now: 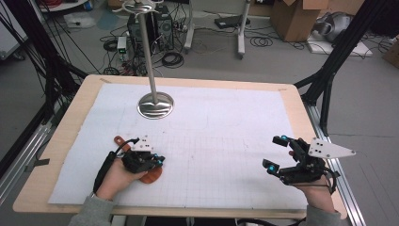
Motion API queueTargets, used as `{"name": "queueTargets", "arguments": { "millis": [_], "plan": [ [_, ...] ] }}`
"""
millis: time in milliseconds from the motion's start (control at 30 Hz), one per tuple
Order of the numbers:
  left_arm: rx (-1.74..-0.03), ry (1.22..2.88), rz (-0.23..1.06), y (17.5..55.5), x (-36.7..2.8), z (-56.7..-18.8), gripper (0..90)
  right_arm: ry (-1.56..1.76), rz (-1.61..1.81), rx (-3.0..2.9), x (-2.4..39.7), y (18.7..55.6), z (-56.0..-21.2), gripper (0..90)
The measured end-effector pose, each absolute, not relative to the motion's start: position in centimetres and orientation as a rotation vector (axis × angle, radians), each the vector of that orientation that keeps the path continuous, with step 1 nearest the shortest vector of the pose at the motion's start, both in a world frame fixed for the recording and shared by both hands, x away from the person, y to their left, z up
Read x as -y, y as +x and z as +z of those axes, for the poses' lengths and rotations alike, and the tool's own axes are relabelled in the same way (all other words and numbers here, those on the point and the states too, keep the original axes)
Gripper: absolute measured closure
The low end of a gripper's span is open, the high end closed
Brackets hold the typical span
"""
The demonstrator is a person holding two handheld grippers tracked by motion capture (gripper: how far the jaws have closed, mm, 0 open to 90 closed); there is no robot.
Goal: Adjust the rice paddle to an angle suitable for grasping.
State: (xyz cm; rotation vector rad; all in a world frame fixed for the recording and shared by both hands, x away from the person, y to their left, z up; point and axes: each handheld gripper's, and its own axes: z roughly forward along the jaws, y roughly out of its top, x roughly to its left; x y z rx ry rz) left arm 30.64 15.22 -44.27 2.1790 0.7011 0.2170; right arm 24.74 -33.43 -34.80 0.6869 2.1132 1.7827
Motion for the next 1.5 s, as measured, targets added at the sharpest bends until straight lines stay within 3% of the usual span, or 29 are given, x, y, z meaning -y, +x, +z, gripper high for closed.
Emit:
{"name": "queueTargets", "arguments": {
  "millis": [1000, 1300, 1500],
  "plan": [
    [-0.837, 2.129, 0.269, 25.0, -23.0, -44.3, 89.5, 0.555, 1.868, -2.178, 28.2, 29.1, -34.1, 10.3],
    [-0.834, 2.021, 0.370, 24.2, -25.7, -42.9, 89.5, 0.523, 1.873, -2.216, 26.8, 29.8, -34.0, 10.3],
    [-0.970, 1.943, 0.433, 25.2, -28.3, -43.0, 89.5, 0.529, 1.850, -2.217, 27.3, 29.3, -34.0, 10.3]
  ]
}}
